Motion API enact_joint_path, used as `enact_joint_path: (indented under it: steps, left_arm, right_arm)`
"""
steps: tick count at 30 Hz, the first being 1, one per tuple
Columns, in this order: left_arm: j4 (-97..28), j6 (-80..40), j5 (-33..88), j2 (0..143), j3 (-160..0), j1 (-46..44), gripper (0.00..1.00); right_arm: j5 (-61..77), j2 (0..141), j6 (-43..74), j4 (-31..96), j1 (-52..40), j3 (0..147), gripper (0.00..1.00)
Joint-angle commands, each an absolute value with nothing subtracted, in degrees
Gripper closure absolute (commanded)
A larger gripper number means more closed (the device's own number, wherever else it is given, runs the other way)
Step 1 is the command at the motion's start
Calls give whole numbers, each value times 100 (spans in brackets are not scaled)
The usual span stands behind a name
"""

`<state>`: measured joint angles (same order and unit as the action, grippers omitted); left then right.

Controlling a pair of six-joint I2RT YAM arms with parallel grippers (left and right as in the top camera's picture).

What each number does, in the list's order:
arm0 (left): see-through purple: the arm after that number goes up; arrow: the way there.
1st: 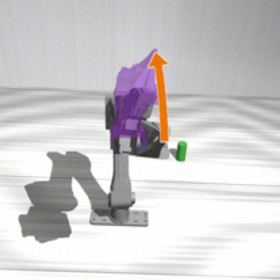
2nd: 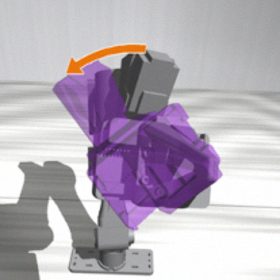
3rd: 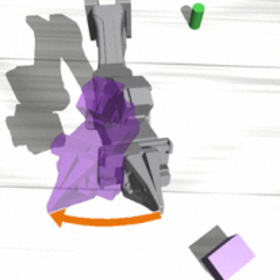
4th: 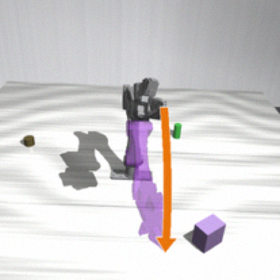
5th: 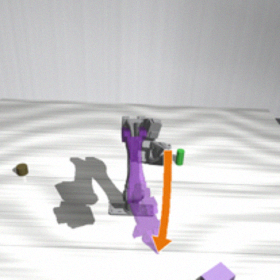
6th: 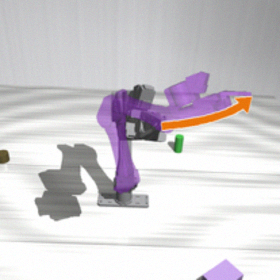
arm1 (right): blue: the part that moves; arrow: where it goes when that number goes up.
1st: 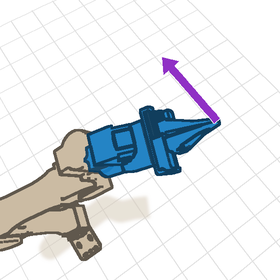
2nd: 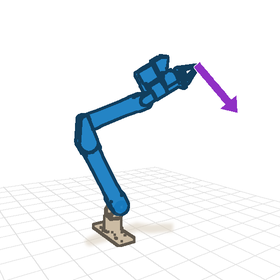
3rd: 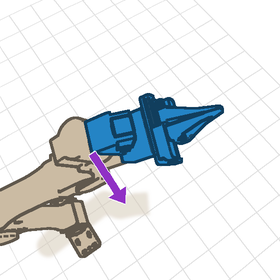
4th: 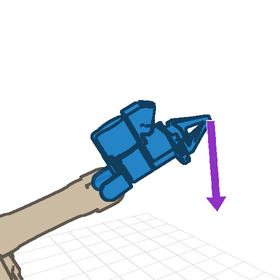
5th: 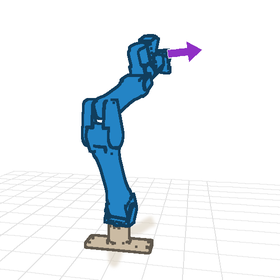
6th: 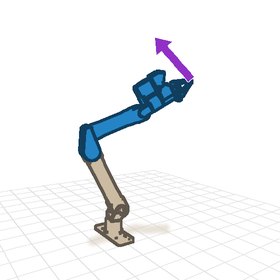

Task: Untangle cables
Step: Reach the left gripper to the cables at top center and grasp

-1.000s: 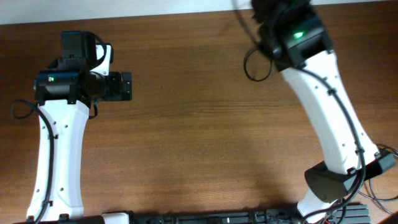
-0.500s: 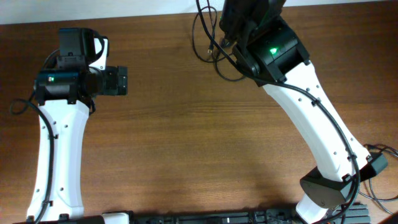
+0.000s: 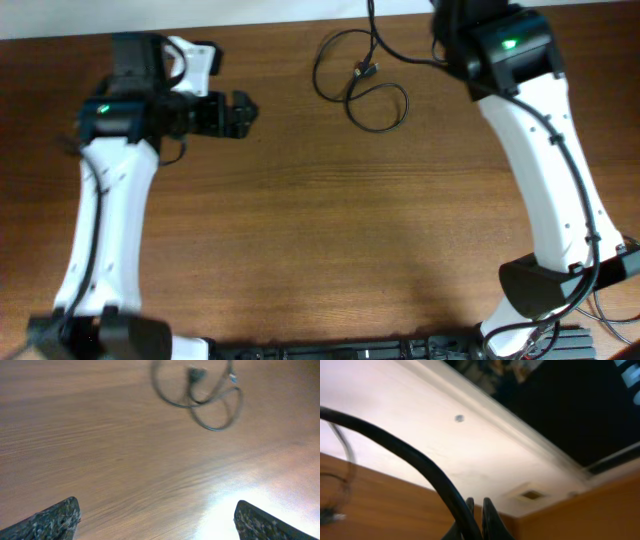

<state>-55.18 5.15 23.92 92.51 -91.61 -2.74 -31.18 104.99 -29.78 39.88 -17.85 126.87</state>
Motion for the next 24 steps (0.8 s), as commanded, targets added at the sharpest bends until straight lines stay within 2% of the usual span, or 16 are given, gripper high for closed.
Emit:
enact_joint_path:
  steps: [1,5,9,13,19,24]
  left_arm:
    - [-5043,475,3380,10020,-9192,-722,1]
    - [-3813,508,3345,10726,-9192,-1288,1]
    - [-2510,1094,3312,11327,-9192,-1785,1]
    - [-1345,1129,2814,11920,-9192,-2134,1]
    - [-497,1129,2716,12516,-9192,-2436,1]
    - [-484,1643,2718,12669,-9192,-2591,1]
  right_arm:
    - [-1221,10357,-1496,4296,-1247,12763,96]
    - [327,10357,-1146,4766,-685,12763,96]
    - [1498,10357,-1144,5164,-226,12763,96]
    - [2497,10357,-1140,5474,189,12763,96]
    - [3234,10357,-1142,5747,519,12763,96]
    - [3345,10357,-600,5830,576,12763,96]
